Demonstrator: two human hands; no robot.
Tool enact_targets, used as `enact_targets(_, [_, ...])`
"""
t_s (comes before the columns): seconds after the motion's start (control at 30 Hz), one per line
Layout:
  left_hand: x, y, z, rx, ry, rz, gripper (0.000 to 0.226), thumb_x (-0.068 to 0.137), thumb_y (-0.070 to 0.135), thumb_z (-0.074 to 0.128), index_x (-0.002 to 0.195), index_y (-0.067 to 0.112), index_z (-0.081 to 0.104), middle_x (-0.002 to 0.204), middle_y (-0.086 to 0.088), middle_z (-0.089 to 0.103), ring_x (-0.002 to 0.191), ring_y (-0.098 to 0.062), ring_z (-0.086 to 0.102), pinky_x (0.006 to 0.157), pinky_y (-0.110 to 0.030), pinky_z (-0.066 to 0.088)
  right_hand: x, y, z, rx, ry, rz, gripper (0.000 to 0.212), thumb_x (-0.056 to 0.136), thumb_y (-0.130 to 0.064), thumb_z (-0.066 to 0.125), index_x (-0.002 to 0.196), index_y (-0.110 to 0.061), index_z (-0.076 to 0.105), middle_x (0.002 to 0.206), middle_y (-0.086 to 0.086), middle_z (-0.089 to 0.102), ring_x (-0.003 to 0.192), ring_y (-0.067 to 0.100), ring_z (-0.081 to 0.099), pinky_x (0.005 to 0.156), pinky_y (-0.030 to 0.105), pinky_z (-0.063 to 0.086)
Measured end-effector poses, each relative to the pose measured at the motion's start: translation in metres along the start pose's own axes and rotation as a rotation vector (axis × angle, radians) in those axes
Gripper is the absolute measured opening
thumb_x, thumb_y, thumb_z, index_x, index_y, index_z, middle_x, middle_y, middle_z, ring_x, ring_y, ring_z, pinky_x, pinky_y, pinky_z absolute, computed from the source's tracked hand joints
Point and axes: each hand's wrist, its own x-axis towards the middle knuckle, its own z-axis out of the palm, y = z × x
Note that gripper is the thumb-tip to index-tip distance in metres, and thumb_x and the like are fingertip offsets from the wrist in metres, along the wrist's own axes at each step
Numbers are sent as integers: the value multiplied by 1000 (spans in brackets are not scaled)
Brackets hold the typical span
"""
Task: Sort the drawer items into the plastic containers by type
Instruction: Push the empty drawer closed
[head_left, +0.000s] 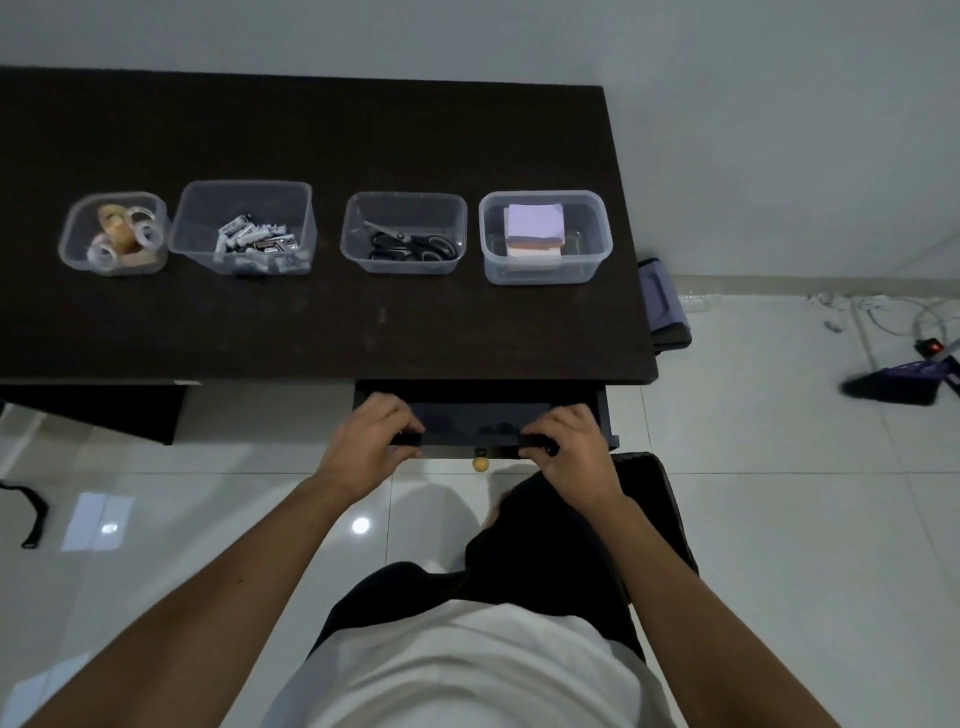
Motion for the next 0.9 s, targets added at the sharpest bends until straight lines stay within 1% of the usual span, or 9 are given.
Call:
enact_targets(0.07, [15, -3, -4, 145, 125, 85, 68, 64, 36, 97, 122, 17, 69, 133, -8, 57, 133, -28, 46, 112, -47, 45, 12, 0, -4, -97, 113, -23, 51, 69, -32, 95, 114, -21, 75, 115, 2, 60, 112, 25, 51, 97, 41, 52])
enact_targets(0.13, [31, -7, -12, 215, 106, 91, 98, 62, 49, 94, 146, 14, 56, 159, -14, 42, 154, -35, 27, 127, -56, 24, 27, 3, -11, -165, 142, -11, 80, 64, -44, 96, 134, -23, 65, 139, 9, 50, 133, 32, 45, 112, 47, 43])
enact_targets(0.2, [44, -16, -16, 280, 23, 66, 118, 67, 62, 87, 162, 16, 34, 173, -10, 22, 162, -29, 9, 130, -59, 10, 44, 9, -16, -188, 82, -28, 101, 64, -55, 91, 150, -21, 51, 160, 12, 36, 151, 35, 30, 124, 54, 30])
enact_targets(0.27, [51, -26, -15, 329, -27, 55, 124, 71, 73, 78, 166, 17, 21, 175, -4, 12, 163, -22, 5, 131, -56, 8, 57, 18, -19, -224, -8, -71, 109, 68, -66, 84, 158, -22, 40, 170, 7, 27, 159, 30, 19, 128, 54, 19])
enact_targets(0.4, [54, -36, -13, 338, 30, 100, 117, 74, 78, 71, 164, 18, 28, 173, -1, 22, 161, -19, 18, 130, -54, 17, 63, 29, -18, -250, -16, -116, 104, 73, -76, 74, 158, -27, 40, 170, 0, 30, 159, 25, 23, 129, 49, 19])
enact_targets(0.53, [57, -37, -4, 294, 195, 106, 96, 80, 66, 73, 157, 18, 44, 166, 1, 39, 155, -18, 35, 128, -53, 25, 67, 32, -8, -225, 101, -92, 86, 76, -67, 79, 148, -27, 55, 162, -1, 45, 152, 26, 38, 122, 50, 32])
enact_targets(0.63, [61, -39, 1, 295, 282, 119, 81, 87, 63, 64, 153, 18, 51, 162, 2, 45, 150, -18, 43, 126, -52, 30, 69, 32, 0, -238, 180, -92, 73, 80, -61, 79, 141, -26, 63, 157, -1, 52, 148, 26, 45, 117, 47, 37])
enact_targets(0.77, [68, -36, 8, 291, 371, 86, 78, 73, 34, 93, 142, 16, 62, 156, 1, 54, 145, -18, 49, 122, -52, 36, 73, 31, 10, -288, 248, -58, 61, 78, -43, 87, 133, -25, 67, 150, 1, 59, 141, 28, 53, 109, 48, 42])
enact_targets(0.9, [68, -34, 8, 282, 364, 60, 81, 66, 22, 97, 140, 16, 64, 155, 1, 54, 145, -16, 48, 123, -49, 33, 74, 30, 10, -296, 227, -36, 62, 76, -35, 90, 133, -26, 66, 150, 2, 59, 140, 29, 52, 106, 49, 43])
